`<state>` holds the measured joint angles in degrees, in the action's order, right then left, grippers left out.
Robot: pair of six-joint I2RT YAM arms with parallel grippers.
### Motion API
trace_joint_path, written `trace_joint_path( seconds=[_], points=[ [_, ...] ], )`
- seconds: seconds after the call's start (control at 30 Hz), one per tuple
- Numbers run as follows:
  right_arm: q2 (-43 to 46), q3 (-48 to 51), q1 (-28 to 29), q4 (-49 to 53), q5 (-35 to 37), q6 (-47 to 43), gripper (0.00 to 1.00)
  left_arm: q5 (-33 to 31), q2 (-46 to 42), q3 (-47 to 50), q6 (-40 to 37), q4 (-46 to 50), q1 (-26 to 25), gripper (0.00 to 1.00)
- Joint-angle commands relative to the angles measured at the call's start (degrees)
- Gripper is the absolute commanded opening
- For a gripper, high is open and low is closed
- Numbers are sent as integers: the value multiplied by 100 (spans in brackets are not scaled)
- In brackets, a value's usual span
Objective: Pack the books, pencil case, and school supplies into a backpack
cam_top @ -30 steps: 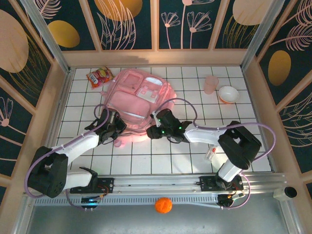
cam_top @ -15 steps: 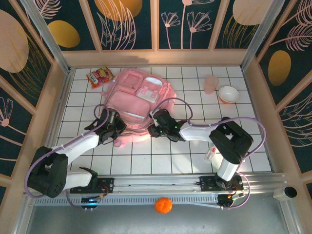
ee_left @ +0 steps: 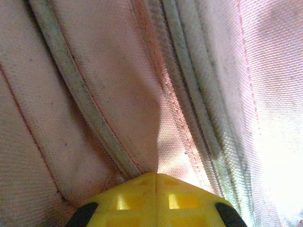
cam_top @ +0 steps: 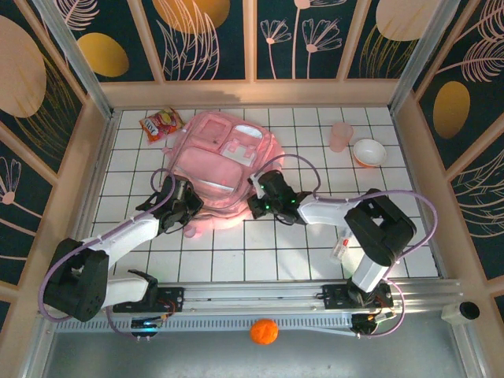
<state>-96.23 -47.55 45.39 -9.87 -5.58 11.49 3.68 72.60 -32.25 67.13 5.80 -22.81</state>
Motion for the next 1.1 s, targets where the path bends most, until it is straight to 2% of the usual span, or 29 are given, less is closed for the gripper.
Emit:
trace_joint_path(
  seconds=[0.0, 0.27, 0.4, 0.5, 0.6, 0.67, 0.73, 0.8, 0.9, 1.07],
  points=[
    [256, 116, -313, -129, 93, 313, 0, -184, 131, 149, 38, 466, 92, 0],
    [188, -75, -776, -146, 2, 562, 0, -172, 123, 184, 61, 466, 101, 0],
    [67, -215, -992, -237, -278, 511, 0, -170, 117, 175, 51, 449, 101, 0],
    [248, -84, -948, -425, -537, 256, 1, -161, 113, 174, 38, 448, 101, 0],
    [527, 187, -867, -494, -709, -99, 27, -153, 69, 184, 42, 439, 101, 0],
    [631, 287, -804, -383, -644, -280, 35, -150, 28, 186, 35, 439, 101, 0],
    [671, 349, -801, -288, -533, -215, 37, -95, -37, 142, -84, 401, 101, 0],
    [725, 442, -823, -418, -561, -31, 39, -69, -166, -1, -305, 451, 93, 9],
    [781, 492, -829, -608, -644, 205, 39, -325, -621, -257, -843, 580, 33, 35],
    [972, 551, -821, -795, -738, 387, 40, -509, -1351, -673, -2146, 489, 27, 52]
  ],
)
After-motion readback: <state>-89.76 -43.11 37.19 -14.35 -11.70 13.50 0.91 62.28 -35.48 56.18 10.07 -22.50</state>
